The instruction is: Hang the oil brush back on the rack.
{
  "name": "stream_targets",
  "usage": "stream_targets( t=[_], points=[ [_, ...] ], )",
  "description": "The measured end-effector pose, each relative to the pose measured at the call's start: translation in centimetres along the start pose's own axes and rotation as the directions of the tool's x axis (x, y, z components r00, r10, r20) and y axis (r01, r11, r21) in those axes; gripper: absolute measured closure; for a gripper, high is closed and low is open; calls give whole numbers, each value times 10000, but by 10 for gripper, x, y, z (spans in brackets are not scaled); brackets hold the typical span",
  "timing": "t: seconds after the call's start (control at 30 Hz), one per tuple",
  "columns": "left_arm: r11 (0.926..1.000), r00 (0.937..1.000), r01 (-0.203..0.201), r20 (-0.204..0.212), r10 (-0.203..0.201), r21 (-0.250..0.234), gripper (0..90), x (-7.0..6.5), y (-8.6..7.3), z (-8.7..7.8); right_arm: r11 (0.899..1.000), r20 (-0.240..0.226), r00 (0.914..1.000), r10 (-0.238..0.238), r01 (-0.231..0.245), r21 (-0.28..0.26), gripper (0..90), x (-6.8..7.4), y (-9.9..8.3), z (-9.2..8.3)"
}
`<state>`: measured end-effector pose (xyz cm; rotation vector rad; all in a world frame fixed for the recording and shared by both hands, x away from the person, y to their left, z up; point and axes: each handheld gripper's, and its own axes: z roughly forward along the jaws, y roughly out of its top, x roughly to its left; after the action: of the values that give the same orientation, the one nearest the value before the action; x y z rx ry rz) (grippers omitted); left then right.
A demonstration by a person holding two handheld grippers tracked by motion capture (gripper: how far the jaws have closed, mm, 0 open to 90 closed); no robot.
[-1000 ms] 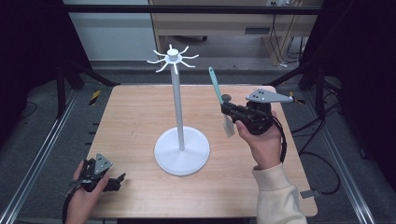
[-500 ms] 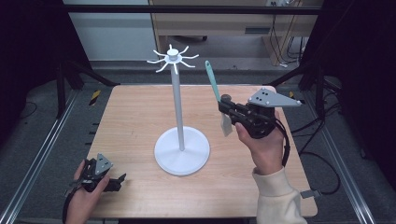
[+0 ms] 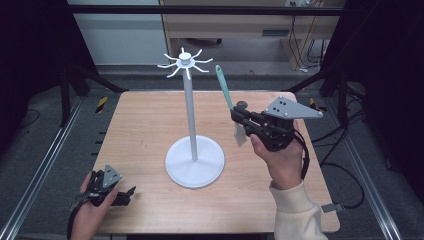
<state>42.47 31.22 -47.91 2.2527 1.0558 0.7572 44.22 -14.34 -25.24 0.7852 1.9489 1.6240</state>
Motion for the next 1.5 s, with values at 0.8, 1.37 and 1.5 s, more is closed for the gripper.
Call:
stream_targets(
  t=[0.8,1.37,1.5],
  points=[
    [10000,10000,45,49,-45,28,33,0,-1,1,9995,-280,9991,-304,304,21,828,9,3,6],
    [10000,10000,27,38,-27,72,33,0,-1,1,9993,-568,9981,-228,245,287,828,8,5,25],
    [10000,10000,10,40,-10,93,33,0,-1,1,9993,-606,9980,-197,216,316,828,8,4,29]
  ],
)
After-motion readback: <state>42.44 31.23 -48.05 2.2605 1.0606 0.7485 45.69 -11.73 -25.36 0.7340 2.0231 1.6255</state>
